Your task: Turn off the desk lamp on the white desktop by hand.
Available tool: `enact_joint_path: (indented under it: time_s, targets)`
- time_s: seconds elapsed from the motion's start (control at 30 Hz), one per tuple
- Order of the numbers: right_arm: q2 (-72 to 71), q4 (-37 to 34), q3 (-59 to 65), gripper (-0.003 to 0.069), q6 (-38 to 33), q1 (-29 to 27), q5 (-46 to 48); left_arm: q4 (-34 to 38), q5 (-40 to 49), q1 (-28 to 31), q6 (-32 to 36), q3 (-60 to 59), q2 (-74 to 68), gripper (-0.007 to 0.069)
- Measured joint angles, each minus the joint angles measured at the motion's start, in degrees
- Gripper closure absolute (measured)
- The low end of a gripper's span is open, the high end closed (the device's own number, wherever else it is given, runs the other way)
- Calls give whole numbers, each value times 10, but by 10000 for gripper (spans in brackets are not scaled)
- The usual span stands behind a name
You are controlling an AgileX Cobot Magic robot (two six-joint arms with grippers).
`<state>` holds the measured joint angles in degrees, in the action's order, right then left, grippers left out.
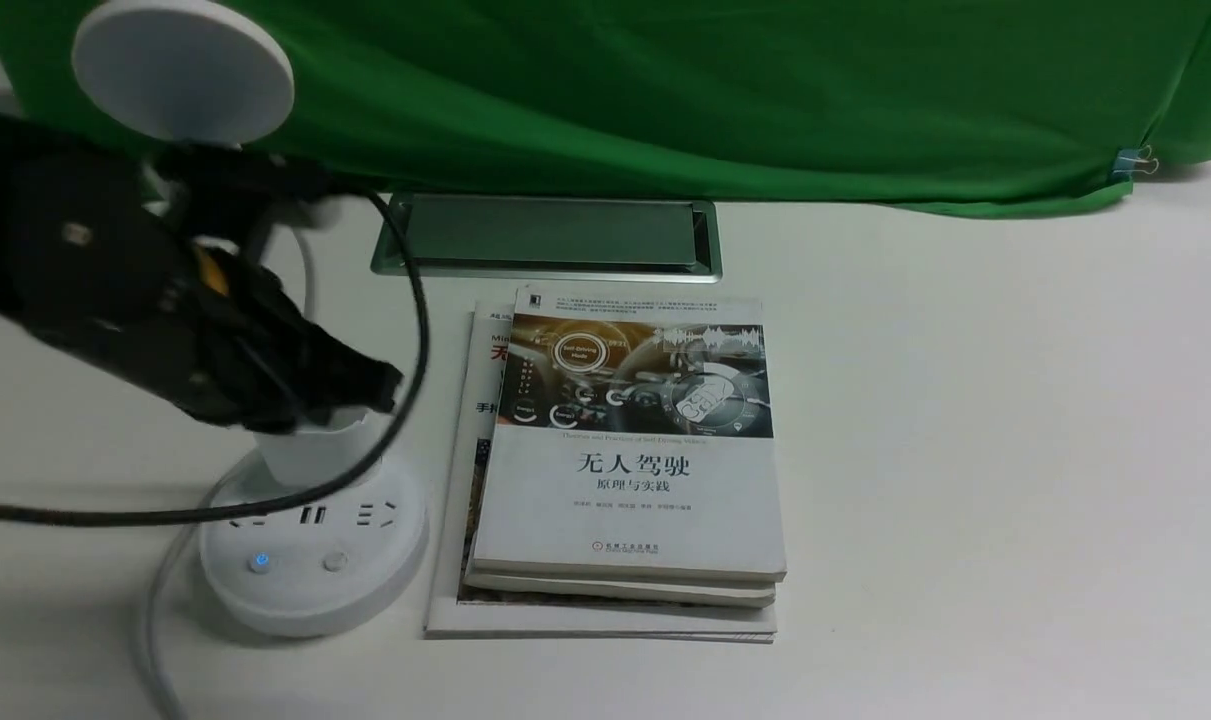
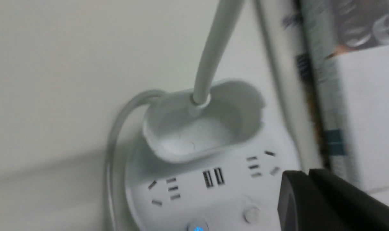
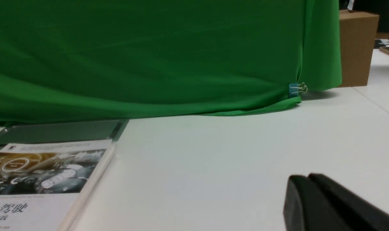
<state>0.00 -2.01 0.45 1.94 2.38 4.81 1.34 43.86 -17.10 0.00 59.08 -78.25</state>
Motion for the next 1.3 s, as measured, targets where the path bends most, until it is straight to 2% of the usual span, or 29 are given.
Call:
enact_joint_path:
  time_s: [0.13,0.27,0.57,0.77,0.93,1.03,1.13,1.3]
  targets:
    - [0,0,0,622,0,0,0,2,47,0,0,-7,110,613]
    - [0,0,0,622,0,0,0,3,41,0,0,-23,234,613]
    - [0,0,0,622,0,0,0,1,-32,0,0,-24,461,613]
    - [0,0,0,622,0,0,0,13,-77,0,0,-43,539,613]
    - [0,0,0,622,0,0,1,25,-135,27,43,-115,590,613]
    - [0,0,0,622,0,0,1,41,-170,93,95,-224,674,613]
    - [0,0,0,622,0,0,1,45,-208,137,107,-332,728,613]
    - [0,0,0,622,0,0,1,31,-329,192,108,-524,777,613]
